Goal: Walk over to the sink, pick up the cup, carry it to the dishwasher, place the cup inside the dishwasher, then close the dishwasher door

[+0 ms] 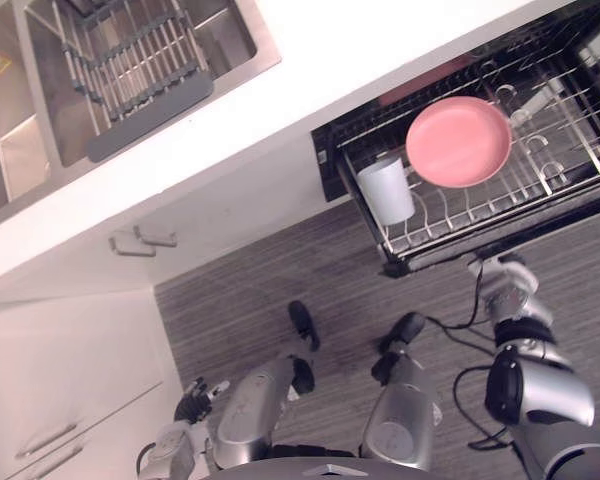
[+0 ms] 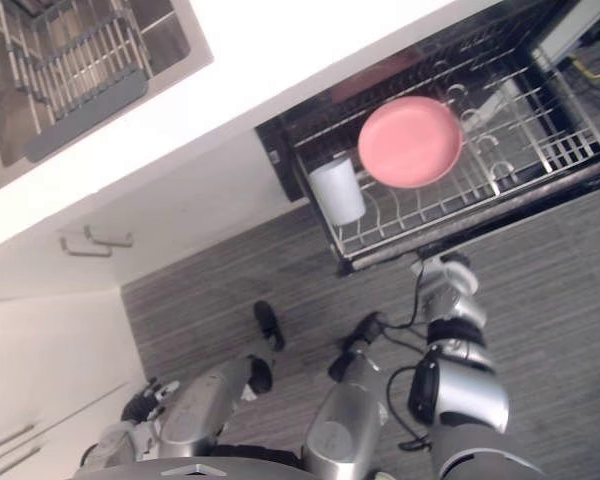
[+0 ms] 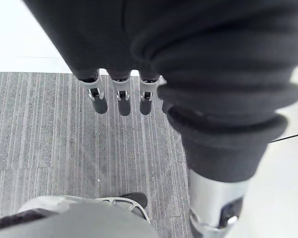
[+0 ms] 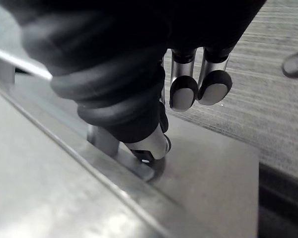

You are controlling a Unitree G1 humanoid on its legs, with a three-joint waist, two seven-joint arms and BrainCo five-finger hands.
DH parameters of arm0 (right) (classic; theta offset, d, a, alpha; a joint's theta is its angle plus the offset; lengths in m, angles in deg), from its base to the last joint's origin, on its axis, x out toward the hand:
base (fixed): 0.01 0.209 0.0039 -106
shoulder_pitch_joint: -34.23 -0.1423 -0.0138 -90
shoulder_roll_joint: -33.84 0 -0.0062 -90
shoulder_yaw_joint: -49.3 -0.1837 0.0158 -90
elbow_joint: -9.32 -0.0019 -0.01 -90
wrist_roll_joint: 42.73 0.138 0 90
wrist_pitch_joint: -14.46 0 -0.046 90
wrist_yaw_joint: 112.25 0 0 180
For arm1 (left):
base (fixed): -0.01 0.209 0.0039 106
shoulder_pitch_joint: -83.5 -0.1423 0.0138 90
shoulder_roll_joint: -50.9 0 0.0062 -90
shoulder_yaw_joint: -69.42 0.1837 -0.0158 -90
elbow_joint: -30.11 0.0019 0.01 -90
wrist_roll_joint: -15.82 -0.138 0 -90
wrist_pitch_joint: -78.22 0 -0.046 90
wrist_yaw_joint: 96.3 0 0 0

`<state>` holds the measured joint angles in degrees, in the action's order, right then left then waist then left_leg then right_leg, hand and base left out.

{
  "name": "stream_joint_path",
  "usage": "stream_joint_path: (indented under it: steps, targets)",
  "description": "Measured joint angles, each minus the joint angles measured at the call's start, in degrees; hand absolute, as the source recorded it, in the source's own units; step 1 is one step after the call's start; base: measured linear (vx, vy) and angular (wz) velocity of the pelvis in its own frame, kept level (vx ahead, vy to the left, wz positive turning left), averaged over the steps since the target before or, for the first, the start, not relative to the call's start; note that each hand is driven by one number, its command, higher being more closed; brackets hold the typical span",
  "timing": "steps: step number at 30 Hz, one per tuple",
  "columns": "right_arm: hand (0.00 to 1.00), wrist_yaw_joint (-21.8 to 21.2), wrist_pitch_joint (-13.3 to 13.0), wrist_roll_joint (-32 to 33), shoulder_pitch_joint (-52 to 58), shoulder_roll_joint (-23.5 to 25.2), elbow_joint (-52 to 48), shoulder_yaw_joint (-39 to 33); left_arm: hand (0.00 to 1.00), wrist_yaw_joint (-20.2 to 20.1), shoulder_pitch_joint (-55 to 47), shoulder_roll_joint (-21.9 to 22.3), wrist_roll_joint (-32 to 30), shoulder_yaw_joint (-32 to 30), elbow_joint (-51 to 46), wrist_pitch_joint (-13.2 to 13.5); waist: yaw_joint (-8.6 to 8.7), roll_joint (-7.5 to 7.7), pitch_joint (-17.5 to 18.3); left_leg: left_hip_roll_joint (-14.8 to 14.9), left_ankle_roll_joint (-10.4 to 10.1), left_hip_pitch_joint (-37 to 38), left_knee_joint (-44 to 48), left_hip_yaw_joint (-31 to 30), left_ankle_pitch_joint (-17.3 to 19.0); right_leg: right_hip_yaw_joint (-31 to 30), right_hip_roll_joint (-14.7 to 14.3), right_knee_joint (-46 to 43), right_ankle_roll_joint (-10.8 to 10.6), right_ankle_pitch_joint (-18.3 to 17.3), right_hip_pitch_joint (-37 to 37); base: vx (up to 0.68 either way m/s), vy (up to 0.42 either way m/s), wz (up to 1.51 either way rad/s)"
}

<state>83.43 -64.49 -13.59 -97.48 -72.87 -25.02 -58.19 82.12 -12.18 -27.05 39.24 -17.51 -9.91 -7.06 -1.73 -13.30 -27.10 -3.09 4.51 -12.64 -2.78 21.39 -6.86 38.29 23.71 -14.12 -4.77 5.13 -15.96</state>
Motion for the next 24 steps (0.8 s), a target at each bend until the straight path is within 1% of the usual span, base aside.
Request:
stream_joint_path:
  steps: [1,2,3,4,5,6,7,8,9,10,11,12,13,14,15,16,18,19,20,21,22,23,24]
  targets:
    - [1.00,0.04,1.64,-4.01,-3.60,-0.92,2.00,2.58,0.00,-0.14,0.00,-0.22,0.00,0.53,-0.32,-0.02,-0.28,-0.10,0.06,-0.27,0.04,-0.87,0.05,-1.03,-0.48,0.15,0.90,-1.89,0.07,-0.98,-1.23,-0.04,-0.041,0.22]
    - [1.00,-0.01,3.03,-7.69,-6.94,-2.05,3.52,5.49,0.00,-0.23,0.00,-0.34,0.01,0.97,-0.91,-0.03,-1.07,-0.16,0.10,-0.43,-0.19,-1.71,-0.02,-1.45,-0.76,0.32,1.64,-3.53,0.62,-1.85,-2.46,-0.07,-0.042,0.27]
    - [1.00,0.11,3.85,-9.59,-9.02,-2.73,4.53,6.52,0.00,-0.33,0.00,-0.38,0.01,1.30,-1.32,-0.05,-1.65,-0.31,0.21,-0.51,-0.46,-2.35,-0.07,-1.80,-1.02,0.49,2.04,-4.40,0.81,-2.21,-3.18,-0.08,-0.028,0.30]
    - [1.00,0.05,4.52,-12.64,-12.10,-4.17,5.79,9.02,0.00,-0.62,-0.01,-0.38,0.01,1.76,-1.70,-0.11,-2.45,-0.76,0.52,-0.66,-0.93,-3.33,-0.37,-2.78,-1.67,1.13,2.60,-5.49,1.11,-2.64,-4.11,-0.06,-0.023,0.27]
    - [1.00,-0.01,4.76,-14.95,-13.47,-4.81,6.27,10.38,0.00,-0.90,-0.01,-0.36,0.02,1.90,-1.91,-0.15,-2.87,-0.88,0.61,-0.71,-1.38,-3.68,-0.45,-3.16,-1.99,1.54,2.91,-5.86,1.12,-2.76,-4.35,-0.06,-0.025,0.34]
    - [1.00,-0.18,5.31,-19.78,-15.51,-5.73,6.28,13.44,0.00,-1.60,-0.05,-0.34,0.06,2.17,-2.12,-0.25,-3.69,-1.35,0.94,-0.77,-1.93,-4.41,-0.43,-4.27,-2.41,1.99,3.19,-6.73,1.27,-3.13,-4.90,-0.05,-0.021,0.22]
    - [1.00,-0.34,5.34,-22.70,-18.52,-6.03,6.14,16.62,0.00,-2.23,-0.19,-0.35,0.10,2.33,-2.18,-0.43,-4.47,-1.47,1.02,-0.80,-2.43,-4.73,-0.49,-4.66,-2.78,2.10,3.56,-7.69,1.49,-3.62,-5.49,-0.08,-0.034,0.26]
    - [1.00,-0.83,4.67,-25.07,-23.09,-6.16,5.84,19.76,0.00,-2.87,-0.27,-0.38,0.11,2.80,-2.19,-0.62,-4.69,-1.96,1.33,-1.01,-2.72,-5.21,-0.42,-5.91,-3.05,2.55,4.07,-8.77,1.70,-4.16,-5.85,-0.05,-0.026,0.21]
    - [1.00,-0.70,4.68,-26.09,-25.91,-6.18,5.96,20.90,0.00,-3.42,-0.29,-0.38,0.11,3.37,-2.24,-0.63,-4.89,-2.43,1.65,-1.05,-2.73,-5.48,-0.47,-6.39,-3.22,3.02,4.27,-9.20,1.86,-4.46,-5.93,-0.05,-0.024,0.29]
    - [1.00,-0.55,4.92,-27.39,-27.66,-6.90,6.54,21.74,0.00,-4.47,-0.37,-0.38,0.12,4.11,-2.60,-0.63,-5.53,-3.10,2.01,-1.06,-2.92,-5.72,-0.49,-7.24,-3.41,3.58,4.40,-9.56,1.96,-4.83,-5.89,-0.04,-0.030,0.26]
    - [0.00,-0.63,2.33,-30.21,-28.45,-7.93,5.26,23.83,0.00,-6.44,-1.13,-0.36,0.18,4.79,-3.65,-0.54,-6.35,-3.29,2.14,-0.99,-2.87,-5.85,-0.49,-7.39,-3.37,3.93,4.75,-10.25,1.90,-5.57,-6.05,-0.03,-0.025,0.23]
    - [0.00,-0.72,1.59,-31.20,-29.54,-7.99,4.66,24.61,0.00,-7.49,-1.69,-0.36,0.39,4.95,-4.24,-0.52,-6.47,-3.35,2.19,-0.98,-2.89,-6.01,-0.50,-7.51,-3.38,4.21,5.00,-10.80,2.09,-5.83,-6.15,-0.02,-0.051,0.24]
    - [0.00,-0.66,1.60,-31.99,-31.47,-8.52,3.61,26.10,0.00,-8.98,-2.24,-0.30,1.29,5.33,-4.63,-0.53,-6.49,-3.56,2.36,-0.94,-3.05,-6.29,-0.60,-7.78,-3.50,4.86,5.33,-11.53,2.24,-6.44,-6.20,0.00,-0.041,0.24]
    - [0.00,-1.54,1.65,-33.88,-31.26,-8.69,3.89,27.27,0.00,-10.10,-2.98,-0.37,1.92,5.41,-5.01,-0.53,-6.04,-3.57,2.35,-0.70,-3.47,-6.21,-0.50,-8.12,-4.16,5.26,5.20,-11.80,2.34,-6.79,-5.80,0.00,-0.061,0.20]
    - [0.00,-2.16,0.83,-34.77,-30.94,-8.85,3.89,28.22,0.00,-11.00,-3.20,-0.51,2.40,5.62,-5.28,-0.58,-5.73,-3.57,2.36,-0.69,-3.42,-6.16,-0.47,-8.23,-4.19,5.30,5.21,-11.96,2.24,-6.95,-5.73,0.01,-0.045,0.04]
    - [0.00,-2.97,-1.70,-36.35,-31.13,-9.55,3.54,28.62,0.00,-13.08,-3.39,-0.61,2.77,6.05,-5.97,-0.65,-5.64,-3.71,2.53,-0.74,-3.49,-6.22,-0.53,-8.26,-4.27,5.26,5.45,-12.85,2.29,-7.27,-6.08,0.00,-0.052,0.00]
    - [0.00,-3.21,-3.46,-36.49,-31.35,-11.12,3.53,28.72,0.00,-15.17,-3.48,-0.63,3.53,6.11,-6.65,-0.60,-5.59,-3.77,2.71,-0.72,-3.45,-6.03,-0.46,-8.53,-4.34,5.32,5.73,-13.37,2.40,-7.97,-5.96,0.00,-0.045,0.06]
    - [0.00,-3.36,-3.59,-36.65,-31.40,-12.46,3.54,28.80,0.00,-16.43,-3.54,-0.63,3.53,6.25,-6.64,-0.31,-5.49,-3.78,2.70,-0.58,-3.42,-5.75,-0.47,-8.62,-4.37,5.52,5.71,-13.68,2.44,-8.39,-5.65,0.01,-0.057,0.06]
    - [0.00,-4.50,-3.88,-36.68,-31.39,-13.59,3.53,28.70,0.00,-17.28,-3.87,-0.63,3.54,6.67,-6.65,-0.03,-5.26,-3.79,2.70,-0.38,-3.34,-5.41,-0.53,-8.61,-4.42,5.73,5.52,-13.72,2.55,-8.66,-5.25,0.01,-0.061,0.03]
    - [0.00,-4.99,-3.96,-36.67,-31.37,-13.94,3.53,28.58,0.00,-17.64,-4.18,-0.63,3.58,6.79,-6.71,0.17,-5.05,-3.77,2.71,-0.26,-3.30,-5.17,-0.55,-8.60,-4.42,5.83,5.36,-13.65,2.56,-8.76,-4.95,0.03,-0.063,0.00]
    - [0.00,-5.90,-4.03,-36.24,-31.21,-14.27,3.22,27.88,0.00,-17.99,-4.78,-0.66,4.05,7.12,-6.84,0.70,-4.36,-3.76,2.71,0.05,-3.25,-4.72,-0.55,-8.57,-4.40,5.96,4.87,-13.25,2.58,-8.82,-4.33,0.04,-0.063,-0.04]
    - [0.00,-7.45,-4.52,-35.04,-28.97,-15.04,0.78,25.99,0.00,-18.04,-4.99,-0.71,4.78,7.15,-6.94,0.87,-4.06,-3.75,2.71,0.45,-3.09,-4.04,-0.54,-8.26,-4.41,5.99,4.16,-12.56,2.61,-8.82,-3.50,0.04,-0.063,-0.06]
    - [0.00,-8.09,-4.96,-33.41,-26.82,-15.21,-1.29,23.92,0.00,-18.03,-5.05,-0.83,5.54,7.13,-7.10,0.94,-3.96,-3.71,2.68,0.72,-3.02,-3.51,-0.59,-8.06,-4.34,6.06,3.72,-12.08,2.60,-8.81,-2.84,0.03,-0.038,-0.06]
